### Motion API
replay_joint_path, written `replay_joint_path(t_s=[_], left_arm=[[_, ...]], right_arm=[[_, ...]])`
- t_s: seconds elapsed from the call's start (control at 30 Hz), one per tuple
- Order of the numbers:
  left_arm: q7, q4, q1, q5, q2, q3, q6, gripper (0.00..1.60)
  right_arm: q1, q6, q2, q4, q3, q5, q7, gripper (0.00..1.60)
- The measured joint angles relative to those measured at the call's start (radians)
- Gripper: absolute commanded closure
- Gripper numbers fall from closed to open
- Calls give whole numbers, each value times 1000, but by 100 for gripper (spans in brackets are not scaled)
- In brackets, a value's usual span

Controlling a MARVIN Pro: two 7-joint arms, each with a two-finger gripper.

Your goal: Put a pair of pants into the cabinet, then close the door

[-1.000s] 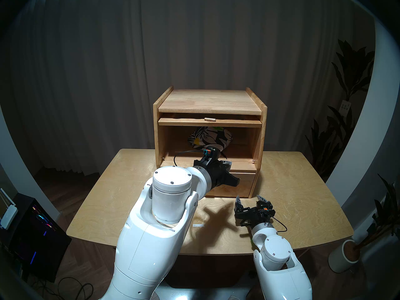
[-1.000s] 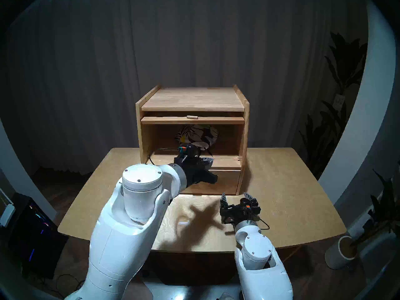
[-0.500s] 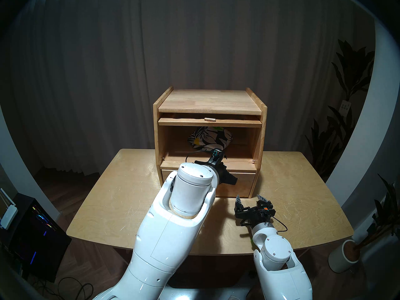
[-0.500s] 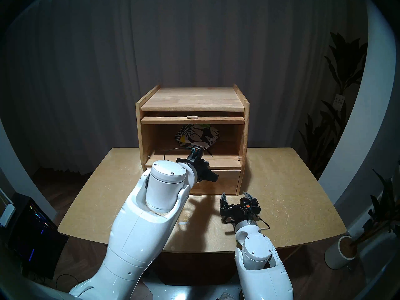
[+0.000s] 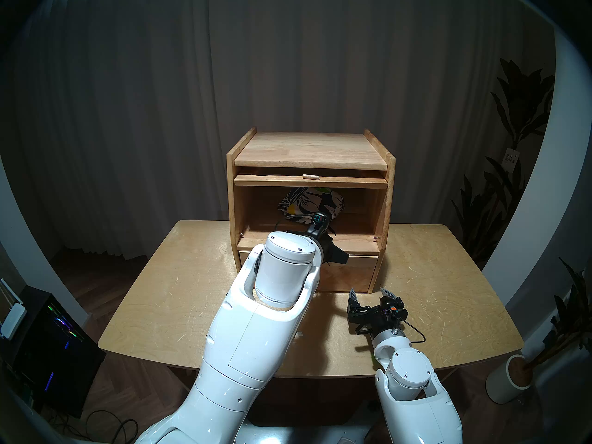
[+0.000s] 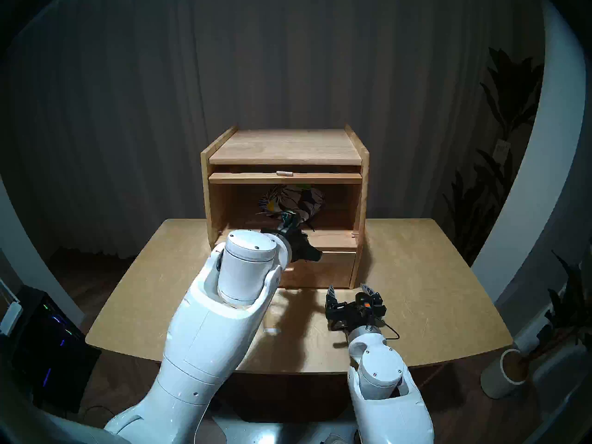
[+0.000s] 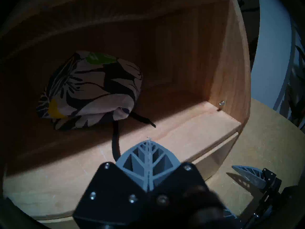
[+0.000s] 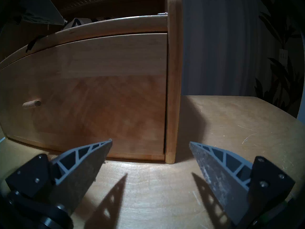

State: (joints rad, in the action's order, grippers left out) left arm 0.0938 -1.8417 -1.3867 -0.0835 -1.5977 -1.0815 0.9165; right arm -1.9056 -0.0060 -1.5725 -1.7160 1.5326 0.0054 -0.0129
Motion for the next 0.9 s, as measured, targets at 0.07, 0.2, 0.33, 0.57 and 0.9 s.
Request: replay_joint_path(t_s=[0.07, 0.2, 0.33, 0.57, 0.9], left_arm=[[1, -2, -10, 0, 5, 11, 1, 160], [-9, -9, -19, -13, 14, 29, -15, 160], [-18, 0, -16, -22, 20, 32, -32, 160], [-26, 29, 13, -33, 39, 1, -50, 160], [-15, 53, 41, -34, 62, -26, -49, 160]], right_arm=[[0, 0, 0, 0, 0, 0, 0, 0], [0, 0, 0, -1, 0, 0, 0, 0], [-1, 0, 0, -1, 0, 0, 0, 0], [-1, 0, 0, -1, 0, 0, 0, 0], [-1, 0, 0, -1, 0, 0, 0, 0]])
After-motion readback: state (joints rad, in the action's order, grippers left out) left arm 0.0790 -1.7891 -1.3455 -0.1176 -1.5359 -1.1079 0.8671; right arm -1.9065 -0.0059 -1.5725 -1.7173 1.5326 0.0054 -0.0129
